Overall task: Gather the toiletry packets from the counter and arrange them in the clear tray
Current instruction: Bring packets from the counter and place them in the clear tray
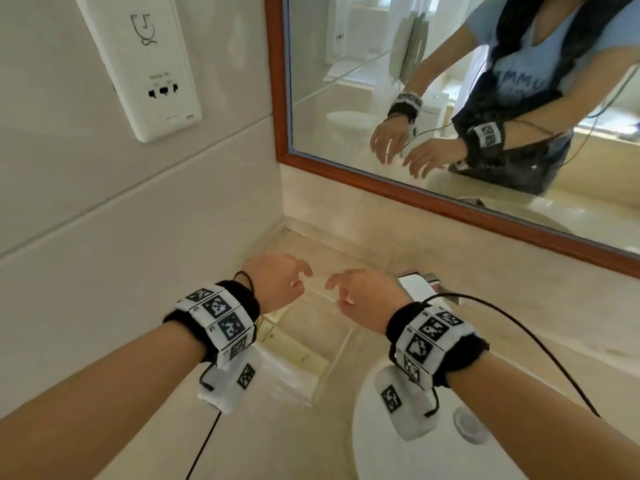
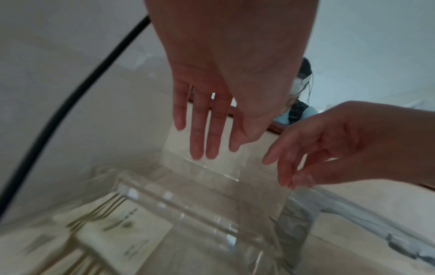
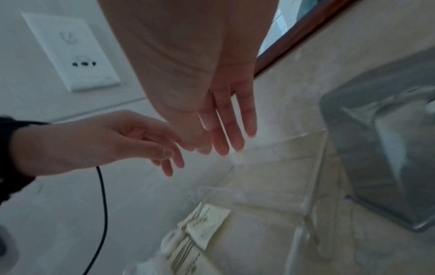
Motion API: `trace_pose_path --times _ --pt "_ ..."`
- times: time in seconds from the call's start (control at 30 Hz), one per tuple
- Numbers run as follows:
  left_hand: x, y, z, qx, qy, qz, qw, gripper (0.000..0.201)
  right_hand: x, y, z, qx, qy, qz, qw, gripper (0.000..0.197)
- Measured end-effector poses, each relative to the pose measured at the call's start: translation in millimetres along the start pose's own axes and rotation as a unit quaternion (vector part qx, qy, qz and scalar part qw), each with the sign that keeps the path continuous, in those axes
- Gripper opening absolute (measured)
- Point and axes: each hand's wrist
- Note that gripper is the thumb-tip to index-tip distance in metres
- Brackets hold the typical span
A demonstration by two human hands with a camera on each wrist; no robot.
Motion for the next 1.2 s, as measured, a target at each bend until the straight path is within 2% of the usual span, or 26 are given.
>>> trace_pose_path --times 0.33,0.57,0.77,0.93,1.1,1.2 --pt "7 6 -134 -0.133 -0.002 -0.009 0.991 0.029 12 -117 -60 -0.125 0.012 -0.055 0.991 0.032" --pt "-16 3 -266 -0.241 0.002 0.024 0.970 0.034 -1 -242 -124 -0.253 0.026 -0.078 0.964 0.035" --pt "-60 0 -382 -0.306 0.018 0.063 0.950 0.048 -24 -349 -188 -0.365 0.039 -0.036 0.929 0.053" --pt "-104 5 -474 -0.352 0.036 0.090 0.931 0.058 -50 -425 -240 -0.425 0.072 -0.024 0.902 0.070" --pt "-146 12 -543 -0.379 0.052 0.113 0.917 0.080 -82 -476 -286 -0.469 0.093 -0.009 0.878 0.093" --pt "-169 15 -568 -0.394 0.079 0.129 0.906 0.083 -102 -492 -309 -0.482 0.108 -0.001 0.870 0.096"
Point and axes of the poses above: each hand's wrist, its own y-axis towards the middle knuckle, its own x-axis out of the back of the hand, z = x × y, and after that the axes turned 3 degrees about x, right-handed
